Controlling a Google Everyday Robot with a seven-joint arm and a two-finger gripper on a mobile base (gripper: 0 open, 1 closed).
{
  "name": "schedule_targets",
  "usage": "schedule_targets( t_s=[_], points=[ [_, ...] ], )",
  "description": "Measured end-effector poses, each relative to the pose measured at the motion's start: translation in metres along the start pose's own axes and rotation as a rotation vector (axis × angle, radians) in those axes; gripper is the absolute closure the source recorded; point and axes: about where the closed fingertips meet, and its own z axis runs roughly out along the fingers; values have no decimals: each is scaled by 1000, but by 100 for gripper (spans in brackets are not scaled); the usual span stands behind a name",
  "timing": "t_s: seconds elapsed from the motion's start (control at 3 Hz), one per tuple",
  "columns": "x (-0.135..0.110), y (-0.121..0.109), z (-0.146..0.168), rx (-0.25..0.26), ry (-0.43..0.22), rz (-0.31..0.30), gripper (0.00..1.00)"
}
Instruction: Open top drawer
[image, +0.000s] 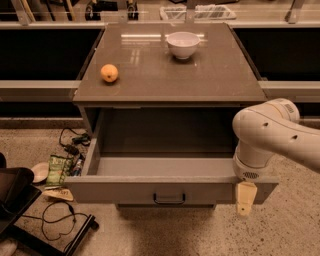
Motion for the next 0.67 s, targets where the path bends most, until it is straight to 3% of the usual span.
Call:
schedule_targets(
  t_s=[0.33, 0.67],
  points=[
    [14, 75, 7, -84, -34, 74, 27],
    [13, 91, 6, -100, -40, 91, 50]
  ],
)
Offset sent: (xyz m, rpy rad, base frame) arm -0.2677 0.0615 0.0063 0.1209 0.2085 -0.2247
